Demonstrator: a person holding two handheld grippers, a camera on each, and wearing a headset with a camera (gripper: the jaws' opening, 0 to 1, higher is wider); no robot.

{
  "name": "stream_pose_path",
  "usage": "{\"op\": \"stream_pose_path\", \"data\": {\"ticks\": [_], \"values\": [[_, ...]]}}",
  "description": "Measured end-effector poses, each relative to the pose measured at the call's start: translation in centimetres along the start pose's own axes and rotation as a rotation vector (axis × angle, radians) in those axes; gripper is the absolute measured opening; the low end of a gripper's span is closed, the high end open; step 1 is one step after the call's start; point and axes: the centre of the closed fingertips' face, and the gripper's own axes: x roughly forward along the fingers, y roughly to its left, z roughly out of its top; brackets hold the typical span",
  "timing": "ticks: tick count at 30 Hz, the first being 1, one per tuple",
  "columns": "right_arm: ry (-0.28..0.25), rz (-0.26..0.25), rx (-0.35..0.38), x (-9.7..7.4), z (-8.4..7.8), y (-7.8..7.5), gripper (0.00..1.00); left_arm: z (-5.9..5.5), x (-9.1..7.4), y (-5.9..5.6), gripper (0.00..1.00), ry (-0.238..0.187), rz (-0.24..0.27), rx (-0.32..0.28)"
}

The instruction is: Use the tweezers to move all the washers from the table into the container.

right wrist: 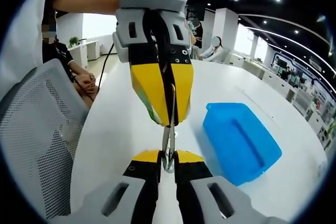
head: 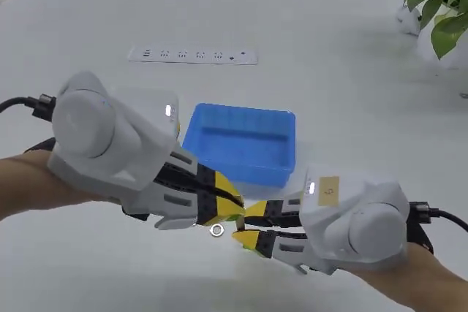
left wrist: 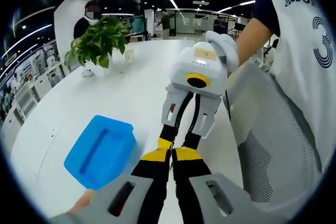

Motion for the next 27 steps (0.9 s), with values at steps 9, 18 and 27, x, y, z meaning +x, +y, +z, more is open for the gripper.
{"op": "stream_pose_path", "data": {"ticks": [9, 18, 27], "values": [[-0.019, -0.008, -0.058, -0.8, 2.4, -1.1, 0.11, 1.7, -1.9, 0.9, 0.06, -0.011, 0.017, 0.039], [-0.038, -0.049, -0.125, -1.5, 5.1, -4.2, 0.10, 4.1, -3.4, 3.5, 0.06, -0.024, 0.045, 0.110], [-0.058, -0.083, -0.131, -1.4, 6.2, -7.5, 0.10, 5.4, -3.6, 6.6, 0.06, -0.019, 0.051, 0.156]]}}
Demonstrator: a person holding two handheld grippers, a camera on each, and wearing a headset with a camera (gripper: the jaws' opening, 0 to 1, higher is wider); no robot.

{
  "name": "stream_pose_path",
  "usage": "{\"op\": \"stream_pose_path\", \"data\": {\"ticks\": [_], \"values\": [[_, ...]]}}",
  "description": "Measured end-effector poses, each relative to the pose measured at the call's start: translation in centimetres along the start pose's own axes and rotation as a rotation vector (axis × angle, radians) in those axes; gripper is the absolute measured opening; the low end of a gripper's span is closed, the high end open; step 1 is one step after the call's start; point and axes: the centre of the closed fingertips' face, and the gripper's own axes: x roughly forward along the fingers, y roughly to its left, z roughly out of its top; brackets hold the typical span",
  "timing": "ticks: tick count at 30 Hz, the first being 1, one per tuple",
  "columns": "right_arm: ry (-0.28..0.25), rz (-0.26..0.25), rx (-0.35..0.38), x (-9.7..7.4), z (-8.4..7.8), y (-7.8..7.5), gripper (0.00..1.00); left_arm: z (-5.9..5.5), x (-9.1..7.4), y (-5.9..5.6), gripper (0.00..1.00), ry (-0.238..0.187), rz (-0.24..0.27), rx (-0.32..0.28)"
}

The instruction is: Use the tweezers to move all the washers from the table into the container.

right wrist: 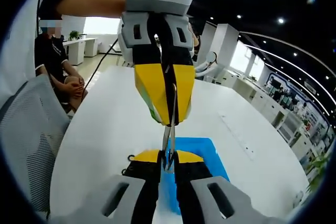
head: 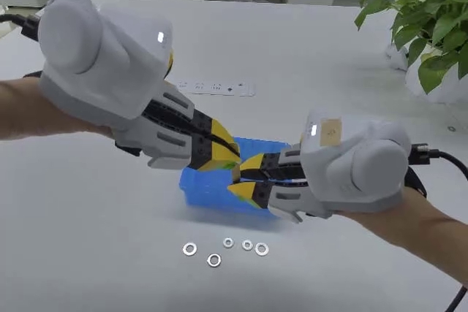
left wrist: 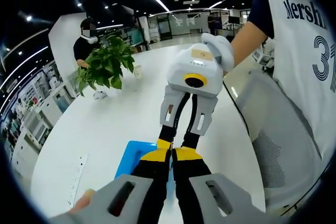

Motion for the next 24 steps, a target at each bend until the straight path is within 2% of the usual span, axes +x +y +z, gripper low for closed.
{"op": "stream_pose_path", "data": {"ticks": [7, 13, 17, 19, 24], "values": [[-0.006, -0.021, 0.018, 0.7, -0.6, -2.5, 0.10, -0.1, 0.8, 2.5, 0.06, -0.001, -0.007, 0.006], [0.009, -0.028, 0.022, 1.7, -1.7, -4.5, 0.10, -1.0, 1.9, 4.6, 0.06, -0.001, -0.016, -0.010], [0.021, -0.019, 0.041, 2.4, -2.6, -4.9, 0.10, -1.9, 2.7, 5.1, 0.06, -0.013, -0.028, -0.034], [0.036, -0.005, 0.043, 3.0, -3.4, -4.8, 0.10, -2.7, 3.2, 5.2, 0.06, 0.005, -0.036, -0.033], [0.051, 0.012, 0.058, 3.8, -4.6, -4.8, 0.10, -3.9, 4.1, 5.6, 0.06, 0.016, -0.046, -0.050]]}}
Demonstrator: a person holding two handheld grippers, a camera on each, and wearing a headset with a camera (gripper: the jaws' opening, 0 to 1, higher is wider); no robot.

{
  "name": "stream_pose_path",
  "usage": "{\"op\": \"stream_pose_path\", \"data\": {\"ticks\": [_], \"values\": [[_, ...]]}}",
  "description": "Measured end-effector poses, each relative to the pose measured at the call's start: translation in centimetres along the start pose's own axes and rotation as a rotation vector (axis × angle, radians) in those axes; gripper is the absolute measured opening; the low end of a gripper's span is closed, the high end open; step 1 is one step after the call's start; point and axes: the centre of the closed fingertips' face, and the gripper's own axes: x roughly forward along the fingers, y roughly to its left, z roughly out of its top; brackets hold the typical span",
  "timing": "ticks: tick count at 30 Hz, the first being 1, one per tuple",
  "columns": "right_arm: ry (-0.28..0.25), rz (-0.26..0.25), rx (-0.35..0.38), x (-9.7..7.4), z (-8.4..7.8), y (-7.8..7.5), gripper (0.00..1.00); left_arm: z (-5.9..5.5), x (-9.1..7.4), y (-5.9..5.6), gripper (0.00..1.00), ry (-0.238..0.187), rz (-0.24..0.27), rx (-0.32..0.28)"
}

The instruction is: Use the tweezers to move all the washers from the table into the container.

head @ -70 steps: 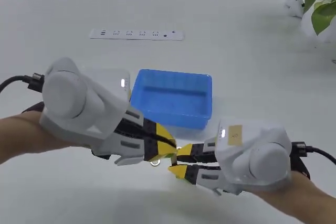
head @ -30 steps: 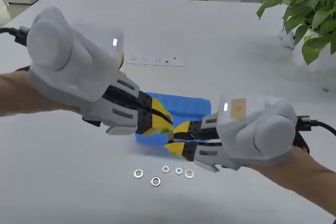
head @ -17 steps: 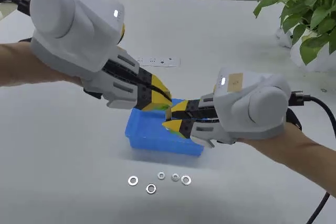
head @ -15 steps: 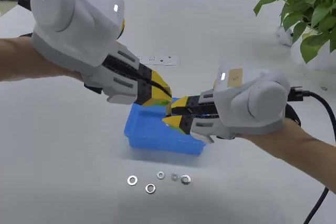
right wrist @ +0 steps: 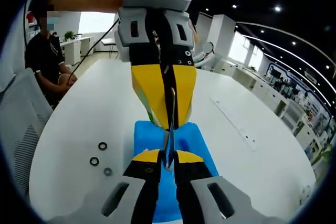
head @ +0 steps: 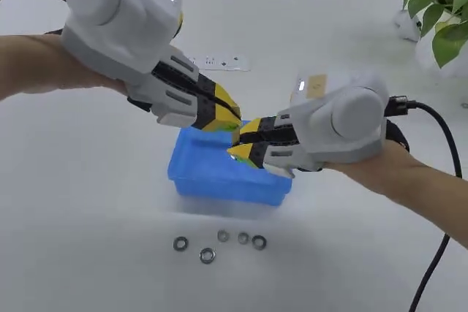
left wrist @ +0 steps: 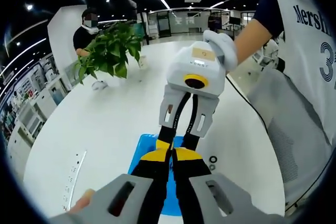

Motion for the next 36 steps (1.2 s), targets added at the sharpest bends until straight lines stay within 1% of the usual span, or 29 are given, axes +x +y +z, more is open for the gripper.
{"op": "stream_pose_path", "data": {"ticks": [3, 5, 7, 8, 11, 14, 15, 18, 21, 24, 27, 31, 33, 36], "values": [[0.007, 0.004, 0.008, 0.4, -0.6, -0.2, 0.10, -0.5, 0.4, 0.4, 0.06, -0.001, 0.000, -0.015], [0.010, 0.008, 0.017, 0.6, -1.0, -0.2, 0.10, -0.8, 0.8, 0.5, 0.06, 0.005, -0.003, -0.022], [0.014, 0.012, 0.022, 0.8, -1.3, -0.2, 0.10, -1.1, 1.1, 0.4, 0.06, 0.013, -0.008, -0.016], [0.018, 0.015, 0.023, 0.9, -1.5, -0.2, 0.10, -1.1, 1.3, 0.2, 0.06, 0.016, -0.009, -0.015], [0.025, 0.020, 0.030, 1.2, -2.0, -0.1, 0.11, -1.6, 1.6, 0.4, 0.06, 0.021, -0.010, -0.027], [0.027, 0.020, 0.068, 1.6, -2.5, -0.3, 0.11, -2.0, 2.0, 0.6, 0.06, 0.017, -0.008, -0.045], [0.030, 0.020, 0.069, 1.7, -2.7, -0.3, 0.11, -2.2, 2.2, 0.7, 0.06, 0.020, -0.007, -0.051], [0.038, 0.028, 0.075, 2.0, -3.1, 0.1, 0.11, -2.7, 2.5, 0.6, 0.06, 0.030, -0.018, -0.064], [0.041, 0.030, 0.077, 2.0, -3.4, 0.2, 0.11, -2.9, 2.5, 0.5, 0.06, 0.029, -0.022, -0.072], [0.037, 0.026, 0.083, 2.0, -3.4, 0.0, 0.11, -2.8, 2.5, 0.7, 0.06, 0.016, -0.014, -0.089], [0.037, 0.024, 0.089, 2.0, -3.3, -0.1, 0.11, -2.8, 2.5, 0.9, 0.06, 0.015, -0.006, -0.093], [0.040, 0.019, 0.074, 1.9, -3.1, 0.0, 0.11, -2.6, 2.5, 0.7, 0.06, 0.021, -0.001, -0.074], [0.032, 0.021, 0.072, 1.8, -2.8, 0.1, 0.12, -2.3, 2.4, 0.7, 0.06, 0.016, 0.000, -0.074], [0.023, 0.007, 0.060, 1.5, -2.3, -0.1, 0.12, -1.7, 2.1, 0.7, 0.06, 0.004, 0.009, -0.069]]}}
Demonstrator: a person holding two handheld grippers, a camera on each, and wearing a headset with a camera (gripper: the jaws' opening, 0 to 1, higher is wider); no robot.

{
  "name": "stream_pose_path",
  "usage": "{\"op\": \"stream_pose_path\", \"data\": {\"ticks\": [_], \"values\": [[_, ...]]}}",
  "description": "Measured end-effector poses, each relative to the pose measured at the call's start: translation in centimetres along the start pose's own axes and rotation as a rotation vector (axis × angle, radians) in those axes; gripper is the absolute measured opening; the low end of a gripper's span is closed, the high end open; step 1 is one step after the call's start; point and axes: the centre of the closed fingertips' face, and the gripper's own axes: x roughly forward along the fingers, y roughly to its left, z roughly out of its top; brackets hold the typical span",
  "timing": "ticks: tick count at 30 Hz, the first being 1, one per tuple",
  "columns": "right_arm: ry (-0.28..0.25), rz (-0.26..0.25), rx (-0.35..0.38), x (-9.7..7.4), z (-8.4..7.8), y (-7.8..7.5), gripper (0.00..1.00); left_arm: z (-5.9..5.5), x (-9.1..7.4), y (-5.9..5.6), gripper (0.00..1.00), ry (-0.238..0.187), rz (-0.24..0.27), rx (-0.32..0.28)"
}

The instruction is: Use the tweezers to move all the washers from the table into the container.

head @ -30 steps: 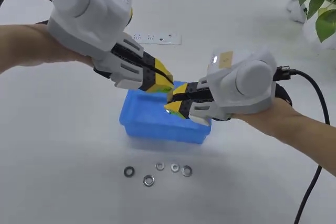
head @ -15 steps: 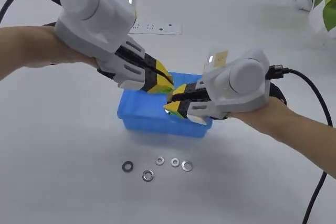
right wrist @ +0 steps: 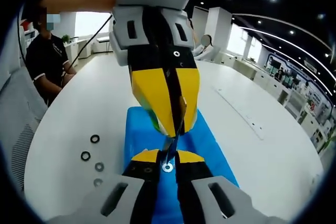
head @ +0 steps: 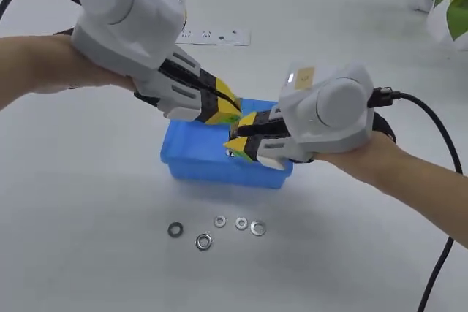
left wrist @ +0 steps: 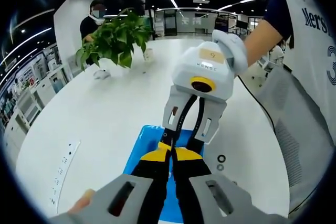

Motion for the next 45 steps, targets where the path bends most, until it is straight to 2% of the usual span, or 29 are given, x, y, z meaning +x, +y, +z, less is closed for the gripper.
{"op": "stream_pose_path", "data": {"ticks": [5, 11, 16, 22, 31, 35, 39, 45], "values": [[-0.016, -0.009, -0.002, -0.7, 1.0, -0.1, 0.12, 0.8, -0.6, -0.1, 0.06, -0.018, 0.013, -0.011], [-0.038, -0.006, -0.020, -1.7, 2.5, 0.7, 0.12, 1.9, -1.8, -1.1, 0.06, -0.037, 0.012, -0.032], [-0.058, -0.003, -0.036, -2.3, 3.7, 1.6, 0.12, 2.7, -3.1, -2.3, 0.06, -0.045, 0.014, -0.031], [-0.074, 0.015, -0.069, -2.8, 5.1, 3.8, 0.12, 3.0, -4.7, -4.5, 0.06, -0.044, 0.015, -0.023], [-0.075, 0.047, -0.080, -3.2, 5.3, 7.9, 0.12, 2.5, -5.5, -8.3, 0.06, -0.059, 0.013, -0.059], [-0.076, 0.052, -0.073, -3.3, 5.3, 9.2, 0.12, 2.3, -5.7, -9.7, 0.06, -0.068, 0.014, -0.075], [-0.070, 0.073, -0.075, -3.2, 4.9, 11.0, 0.12, 1.6, -5.9, -11.2, 0.06, -0.069, 0.005, -0.088], [-0.058, 0.101, -0.078, -2.9, 4.5, 12.8, 0.12, 0.5, -6.1, -12.6, 0.06, -0.069, 0.003, -0.102]]}}
